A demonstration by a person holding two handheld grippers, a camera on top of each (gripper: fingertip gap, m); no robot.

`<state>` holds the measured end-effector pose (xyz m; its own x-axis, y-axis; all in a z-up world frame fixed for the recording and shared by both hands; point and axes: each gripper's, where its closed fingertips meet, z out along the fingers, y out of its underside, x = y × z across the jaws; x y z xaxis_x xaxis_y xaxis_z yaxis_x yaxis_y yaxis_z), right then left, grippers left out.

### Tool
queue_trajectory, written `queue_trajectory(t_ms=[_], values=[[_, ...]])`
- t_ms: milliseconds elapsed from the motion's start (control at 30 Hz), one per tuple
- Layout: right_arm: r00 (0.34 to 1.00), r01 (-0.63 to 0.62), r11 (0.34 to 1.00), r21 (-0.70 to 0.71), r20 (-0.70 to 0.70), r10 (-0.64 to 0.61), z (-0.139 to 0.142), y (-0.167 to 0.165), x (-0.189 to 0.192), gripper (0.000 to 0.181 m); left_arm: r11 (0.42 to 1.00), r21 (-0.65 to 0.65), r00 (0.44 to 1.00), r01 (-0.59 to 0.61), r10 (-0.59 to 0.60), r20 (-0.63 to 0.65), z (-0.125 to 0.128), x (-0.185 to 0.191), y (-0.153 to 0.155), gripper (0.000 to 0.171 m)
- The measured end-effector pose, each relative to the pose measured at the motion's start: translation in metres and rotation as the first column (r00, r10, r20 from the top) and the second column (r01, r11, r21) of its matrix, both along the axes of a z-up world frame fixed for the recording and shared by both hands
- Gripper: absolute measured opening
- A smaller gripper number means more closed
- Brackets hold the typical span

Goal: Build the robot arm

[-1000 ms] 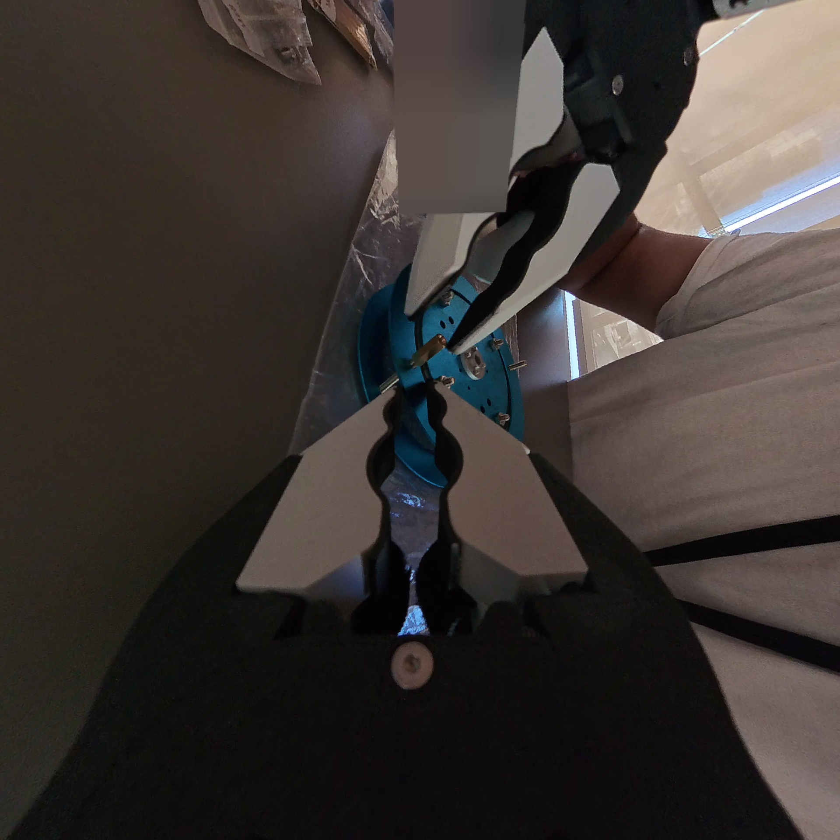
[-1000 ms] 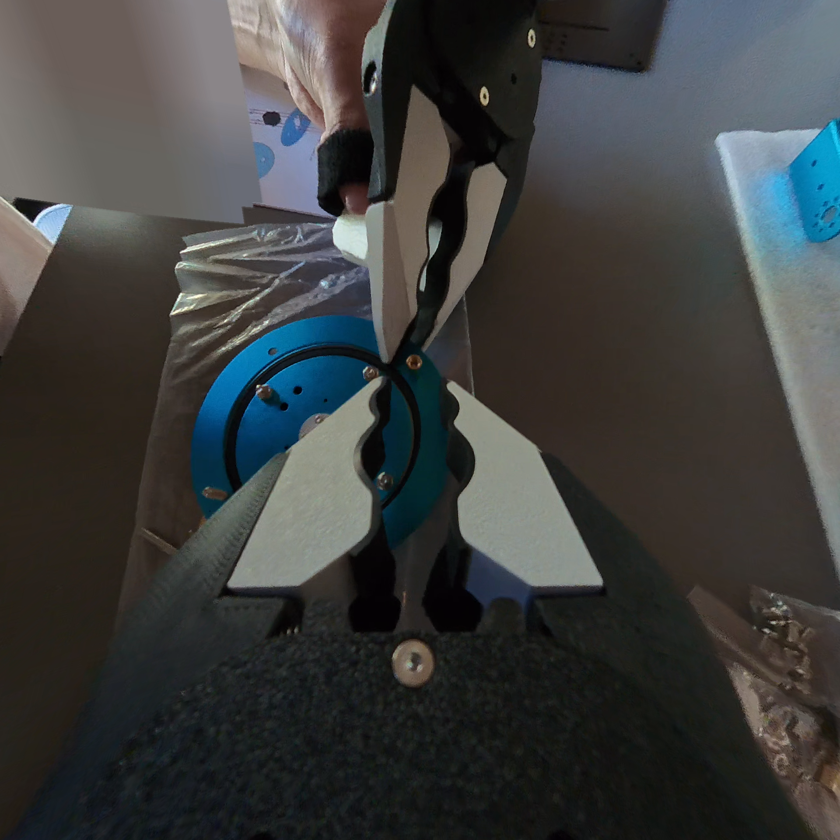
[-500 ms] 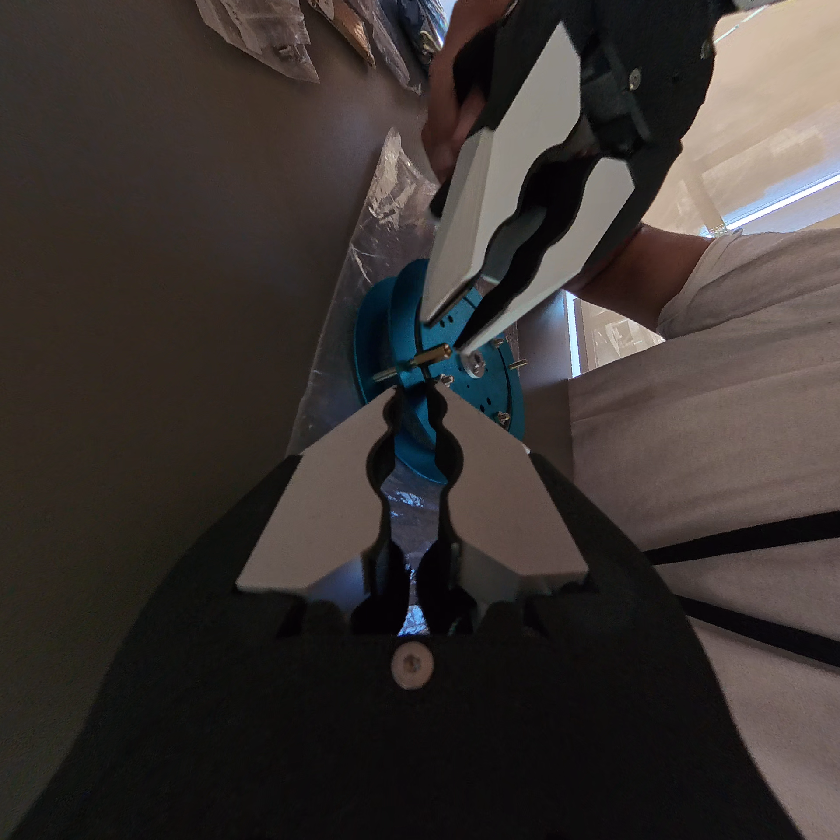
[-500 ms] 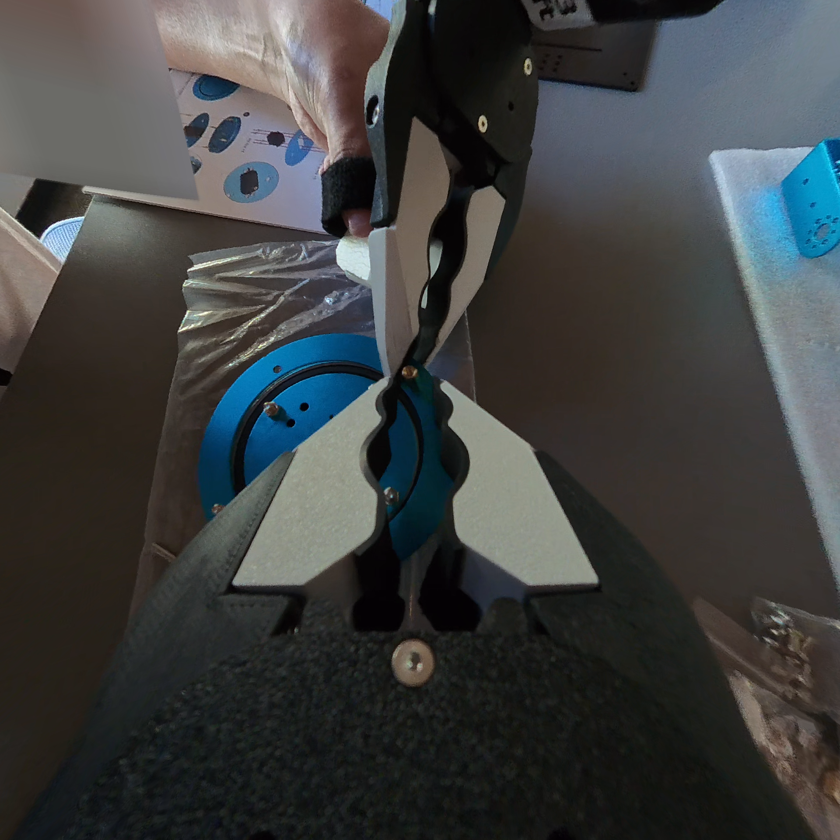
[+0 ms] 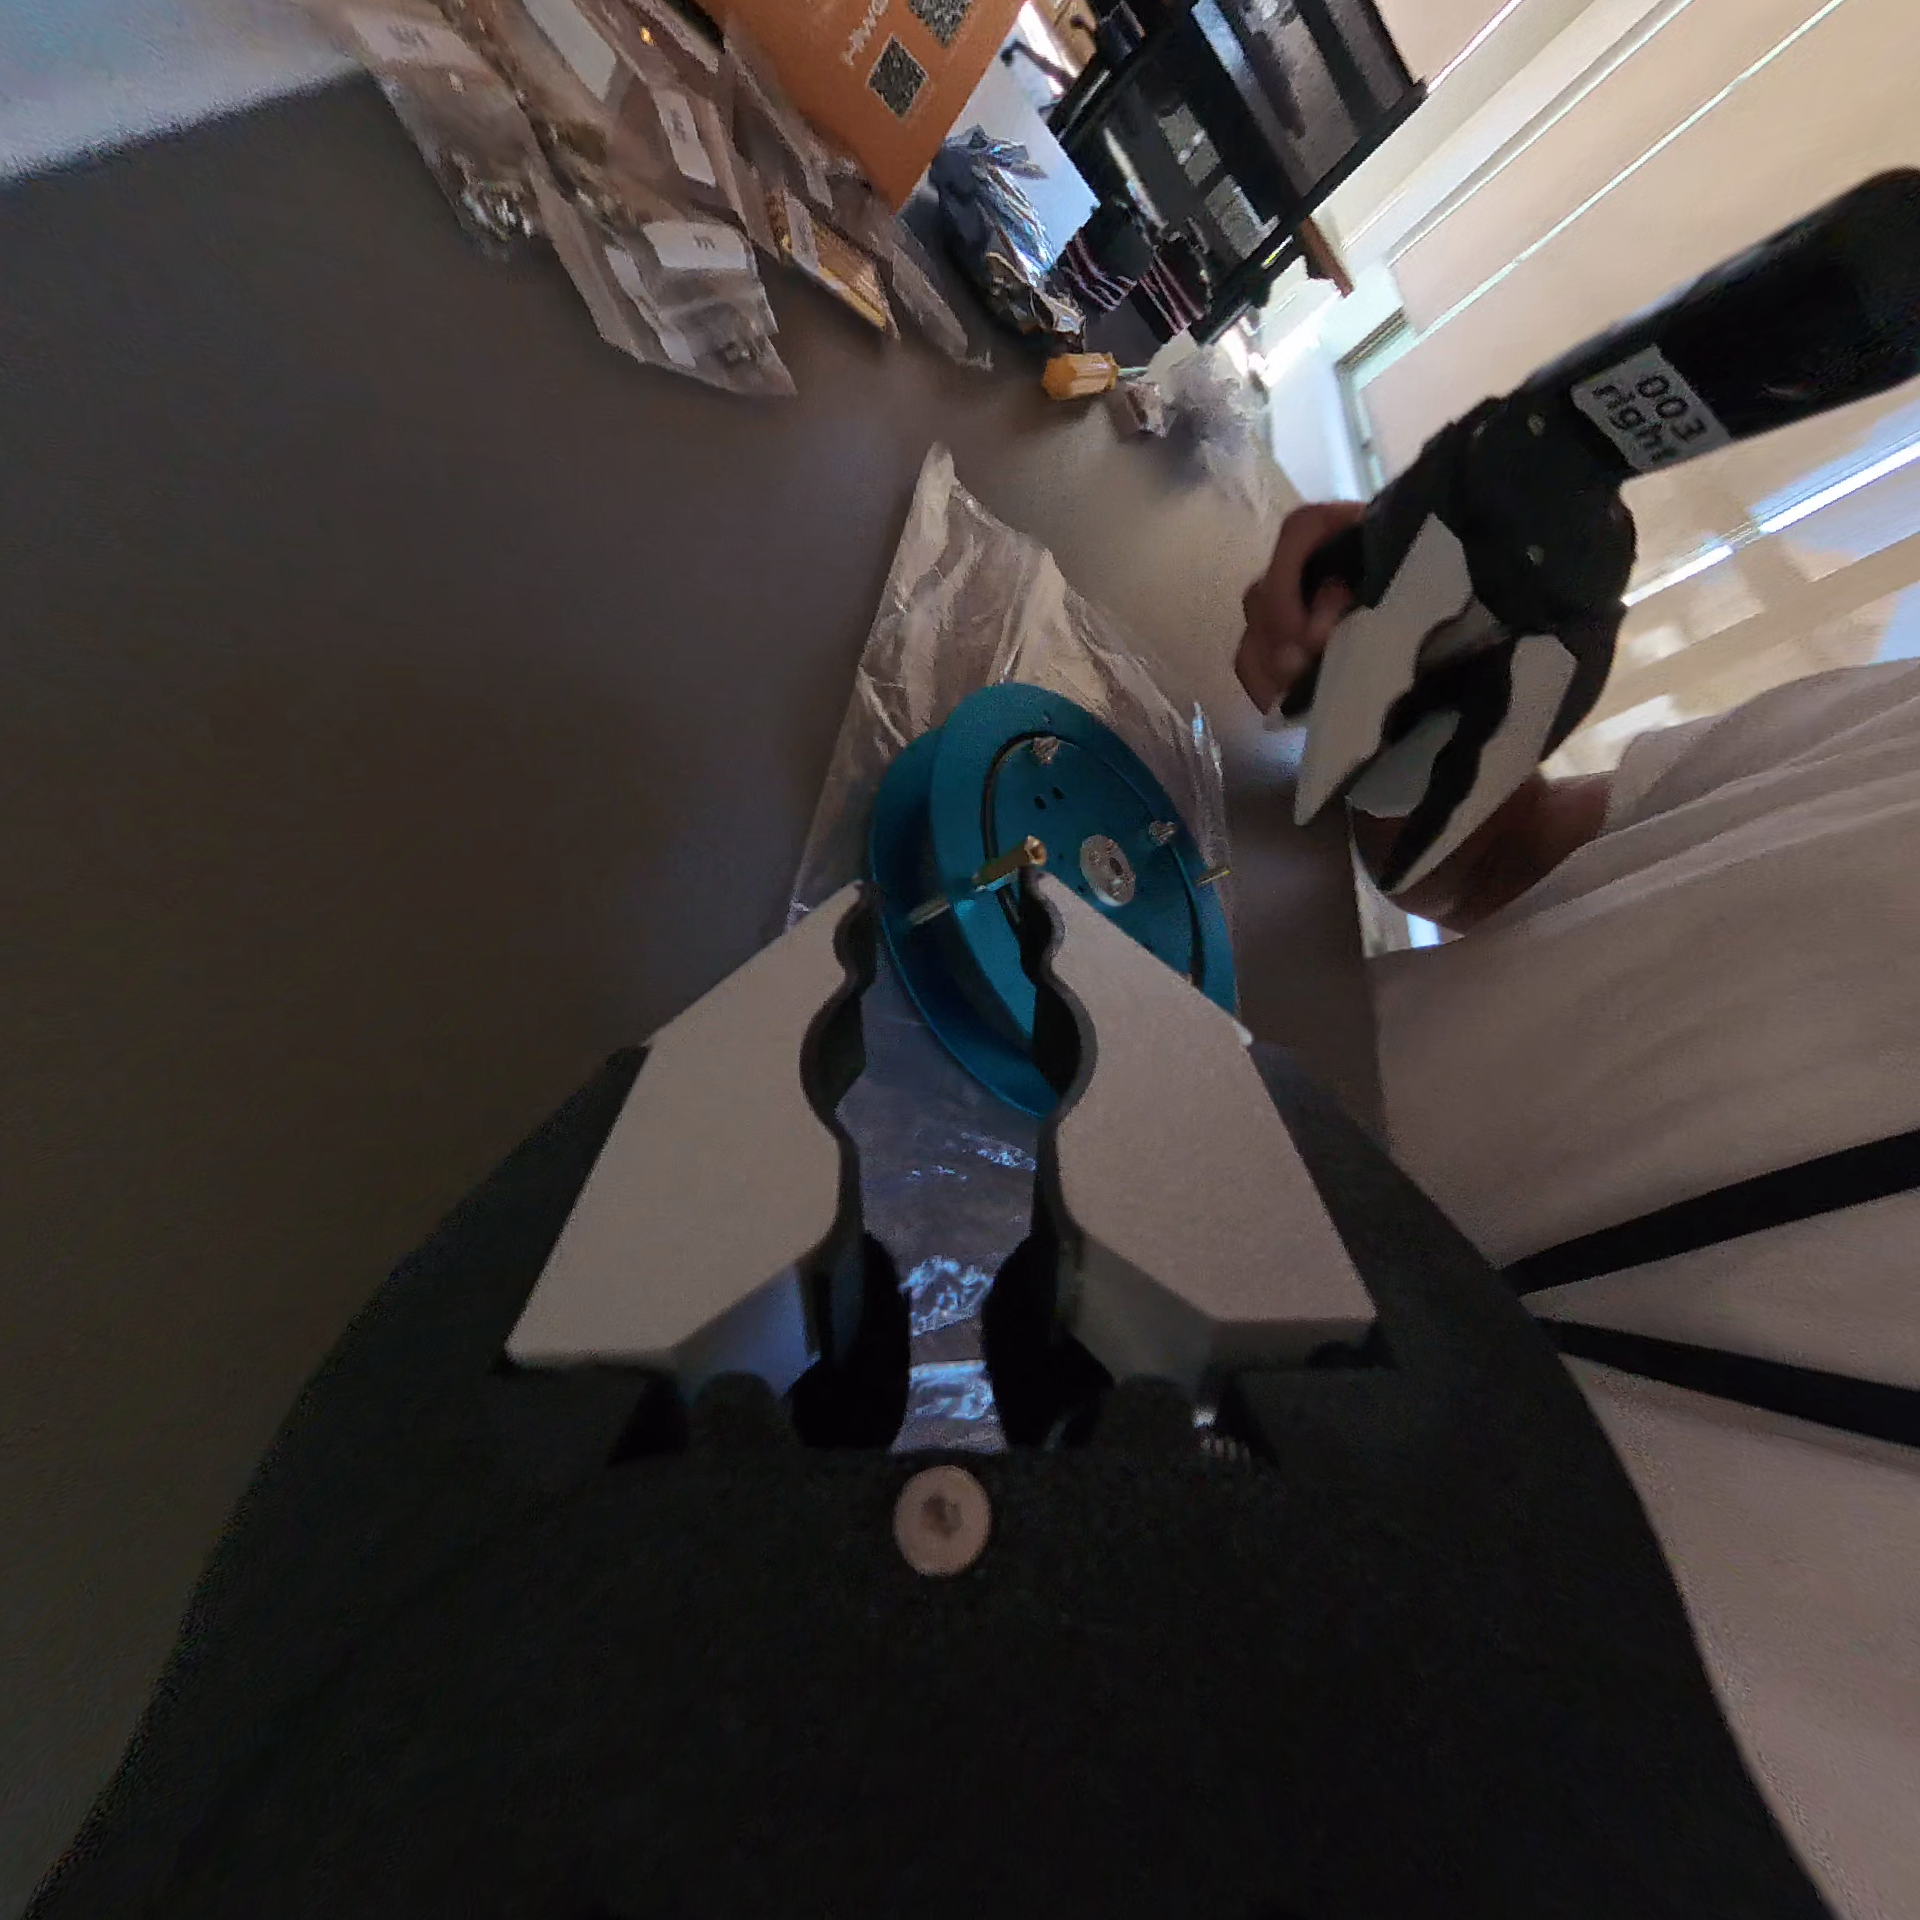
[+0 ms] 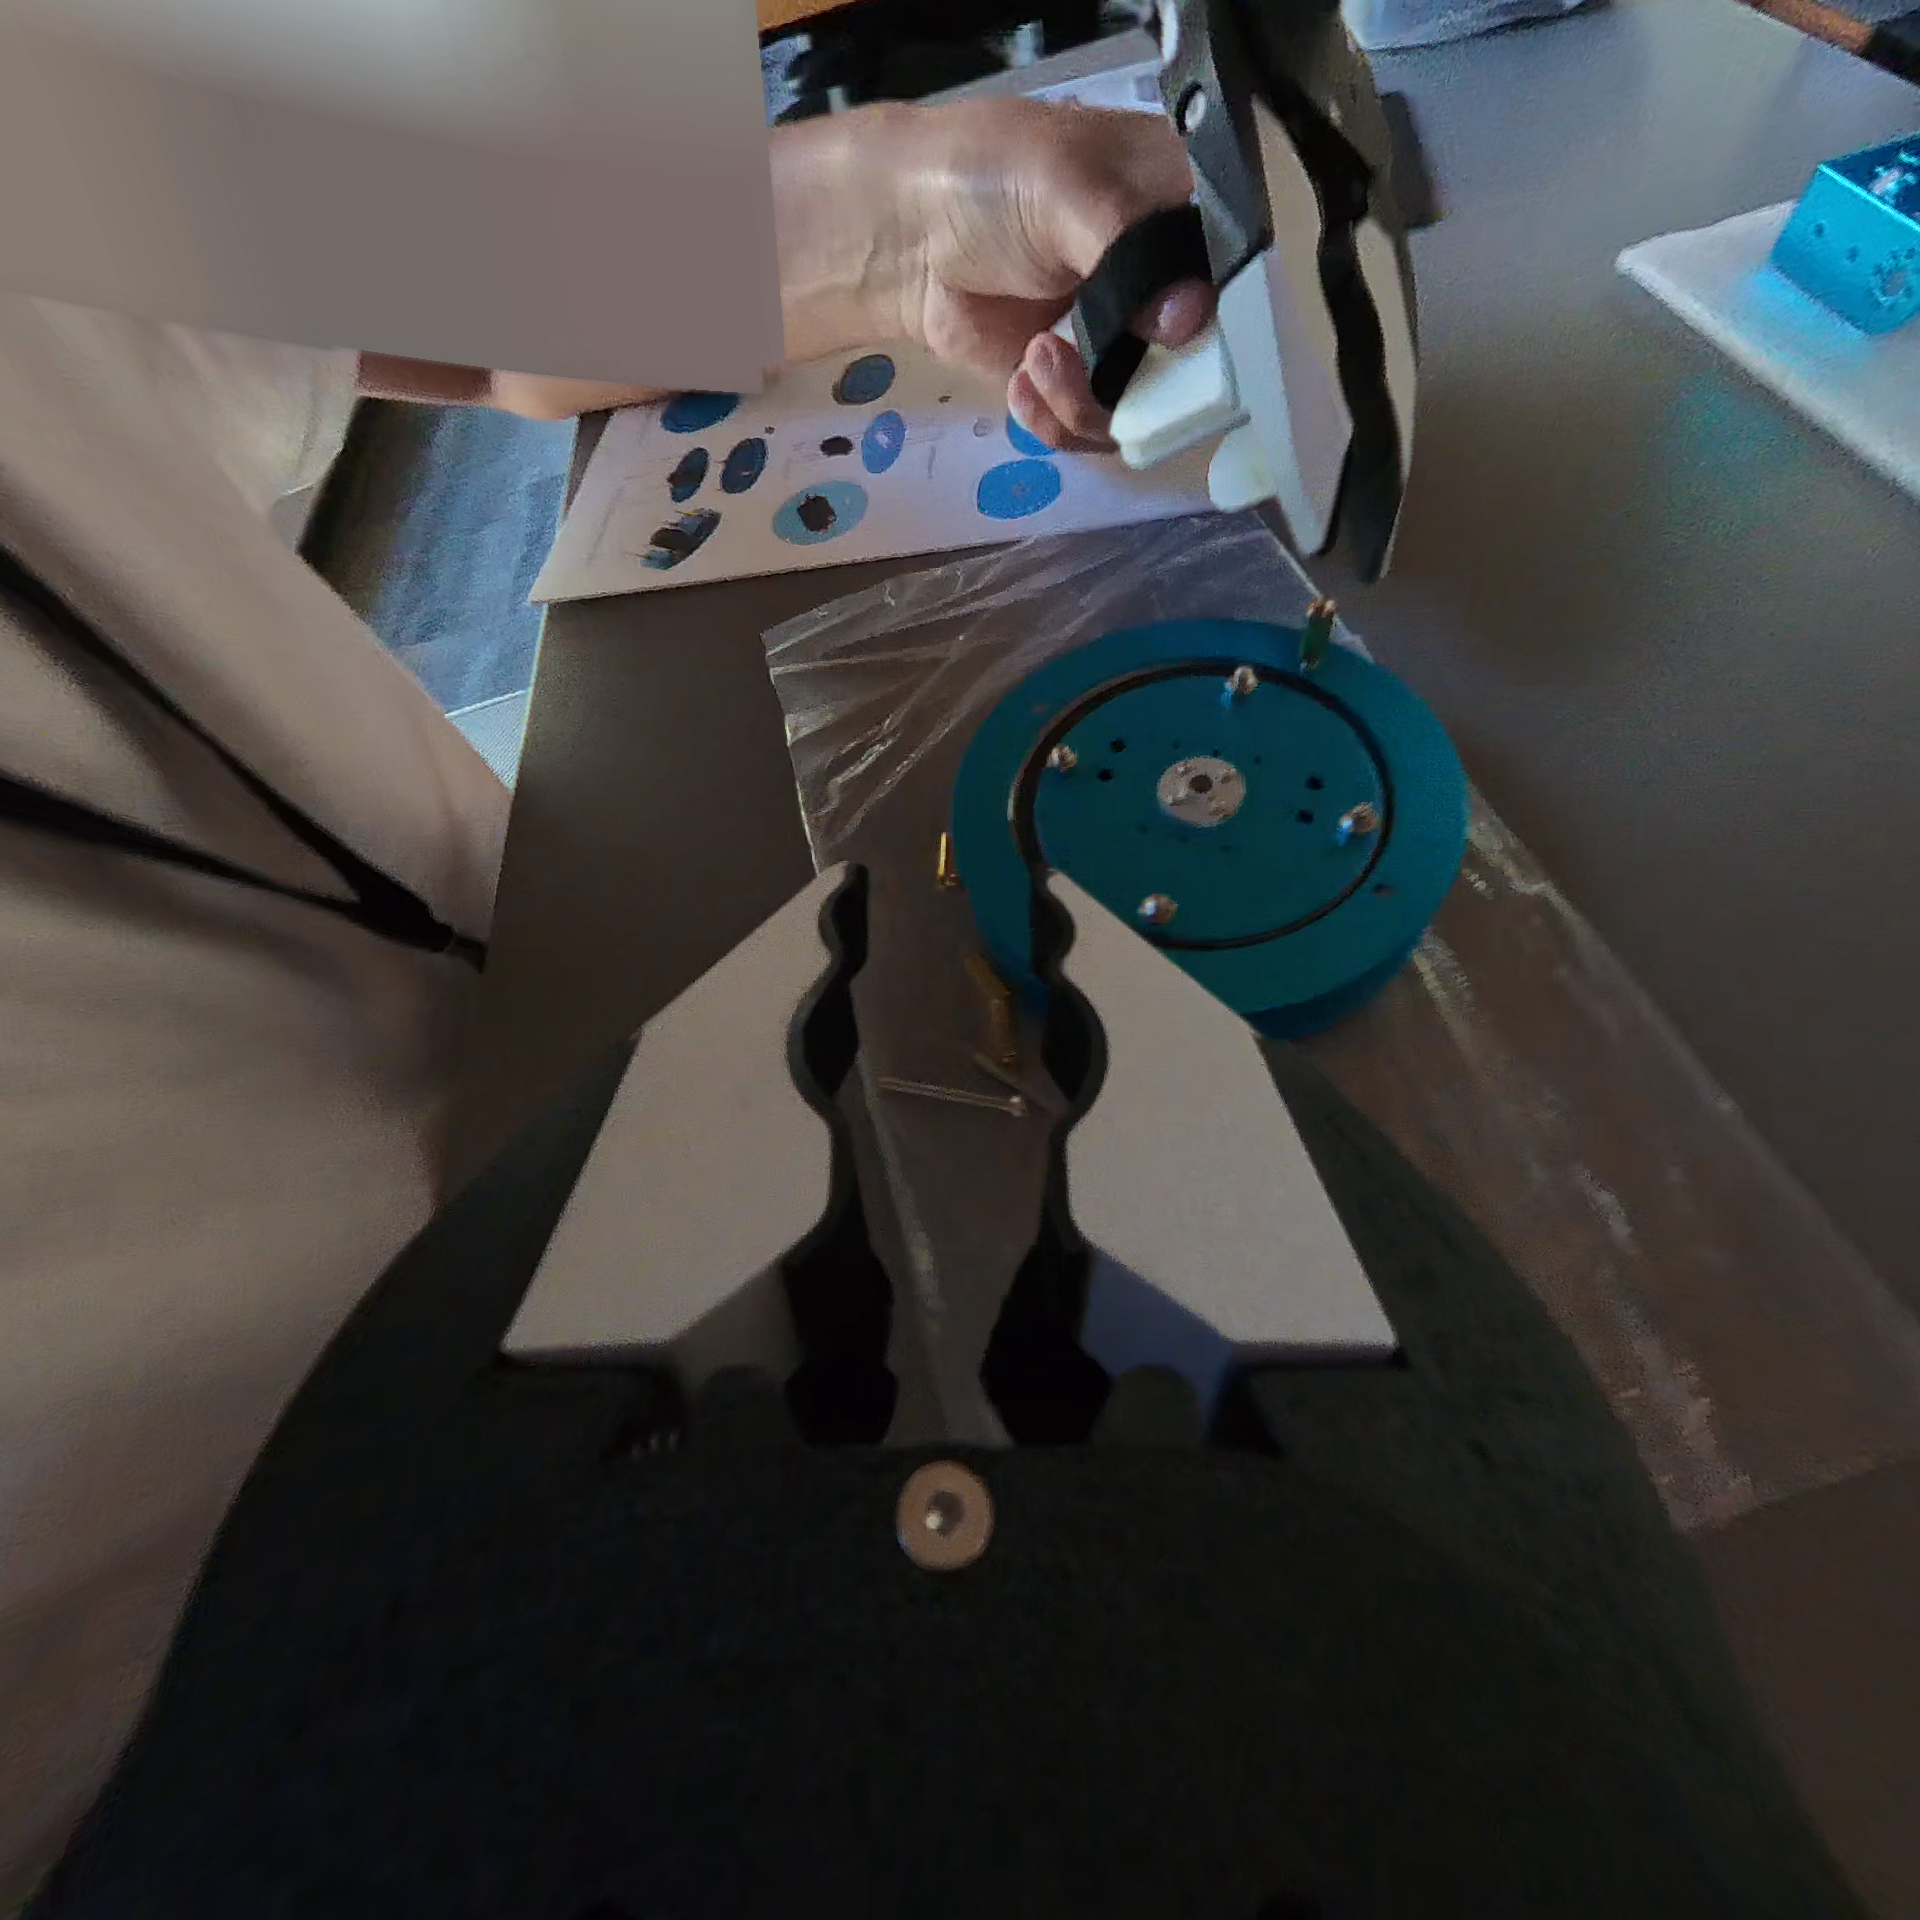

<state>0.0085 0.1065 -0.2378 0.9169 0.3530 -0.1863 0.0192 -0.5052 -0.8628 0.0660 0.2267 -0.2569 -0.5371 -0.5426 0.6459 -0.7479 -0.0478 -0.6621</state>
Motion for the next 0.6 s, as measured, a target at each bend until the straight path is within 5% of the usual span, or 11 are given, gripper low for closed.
queue_trajectory(t_ms=[233,600], values=[[0.954,0.226,0.966,-0.129,0.231,-0.192,-0.048,-0.013,-0.005,0.021,0.987,0.155,0.964,0.035,-0.075,0.256,0.035,-0.013,0.002,0.026],[0.933,0.204,0.958,-0.202,0.336,-0.128,-0.062,-0.002,0.01,0.006,0.947,0.23,0.879,0.224,-0.299,0.372,0.046,-0.051,-0.035,0.026]])
